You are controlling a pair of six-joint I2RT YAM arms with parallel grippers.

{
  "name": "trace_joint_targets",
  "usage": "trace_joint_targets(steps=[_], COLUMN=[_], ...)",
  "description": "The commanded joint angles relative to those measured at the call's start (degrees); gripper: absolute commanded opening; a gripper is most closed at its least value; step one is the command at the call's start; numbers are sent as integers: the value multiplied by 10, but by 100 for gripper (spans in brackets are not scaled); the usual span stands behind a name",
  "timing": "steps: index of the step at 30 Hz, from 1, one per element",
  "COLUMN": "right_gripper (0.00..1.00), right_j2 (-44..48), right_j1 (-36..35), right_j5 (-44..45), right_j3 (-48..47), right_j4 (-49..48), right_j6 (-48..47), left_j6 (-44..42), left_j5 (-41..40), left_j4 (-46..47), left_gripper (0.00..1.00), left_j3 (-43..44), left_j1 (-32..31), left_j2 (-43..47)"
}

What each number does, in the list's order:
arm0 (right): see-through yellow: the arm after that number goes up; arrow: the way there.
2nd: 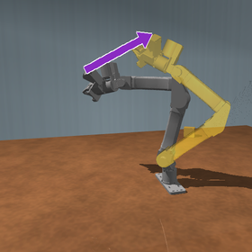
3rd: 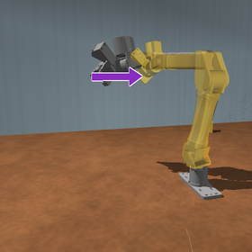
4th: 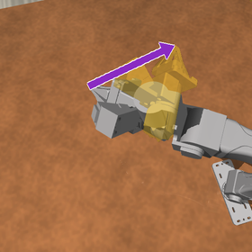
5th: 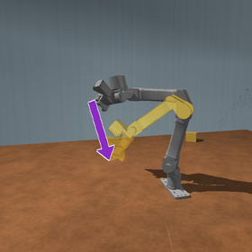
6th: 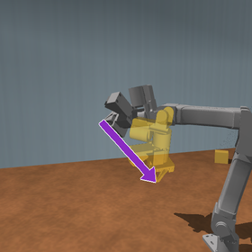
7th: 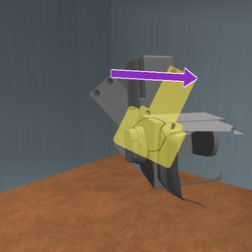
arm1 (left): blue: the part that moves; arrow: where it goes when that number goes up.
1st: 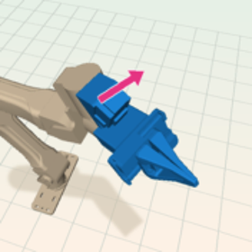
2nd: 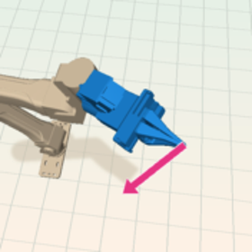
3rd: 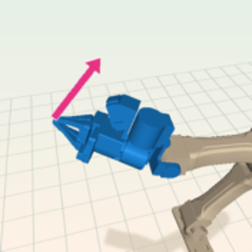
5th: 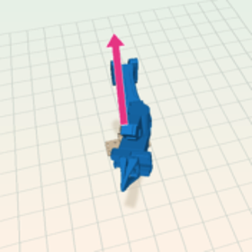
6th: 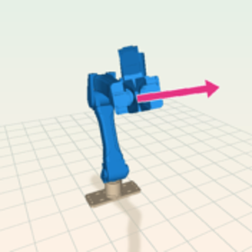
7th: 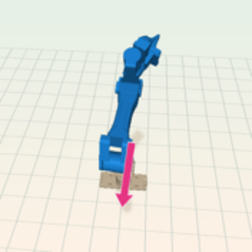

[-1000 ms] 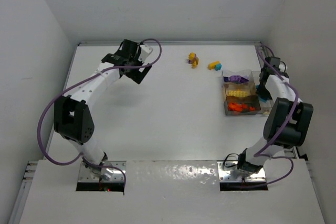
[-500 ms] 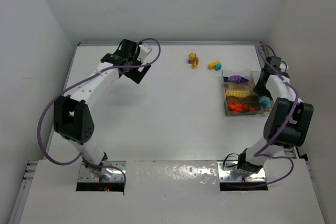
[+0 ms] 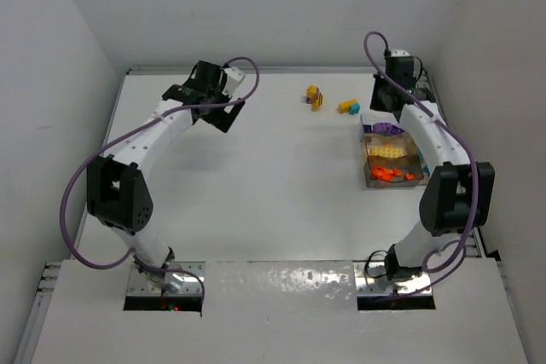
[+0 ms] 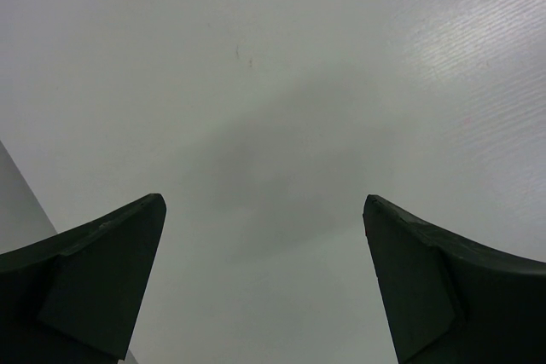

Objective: Sort the legos into containers by color

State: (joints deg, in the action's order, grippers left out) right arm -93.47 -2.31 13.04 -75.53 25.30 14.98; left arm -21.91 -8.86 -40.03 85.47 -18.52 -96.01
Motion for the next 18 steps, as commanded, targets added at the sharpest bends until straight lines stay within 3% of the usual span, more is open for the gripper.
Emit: trace_joint_targets(steps=[1,3,7,13,18], right_gripper=[20,42,54,57,60], right_j2=[-44,-100,-200,-332,-410], right_j1=[2,-18,-59,-93,-106], right_j5=[-102,-112,-119,-97,-92], right_j3=[-73,-134,-264,-398,-424], right_j4=[-64,-68,-64,-24,-17], right_j6=[79,97,131,141,159], left_j6=[26,53,90,92,90], left_j5=[-3,-9,-11,-35,-45], left_j4=[12,13,5,-2,0], left_gripper=[100,100,100,100,100], left_j3=[29,38,66,79,69], left_j1=[11,15,25,28,29], left_j2=[-1,-6,-15,-21,-24])
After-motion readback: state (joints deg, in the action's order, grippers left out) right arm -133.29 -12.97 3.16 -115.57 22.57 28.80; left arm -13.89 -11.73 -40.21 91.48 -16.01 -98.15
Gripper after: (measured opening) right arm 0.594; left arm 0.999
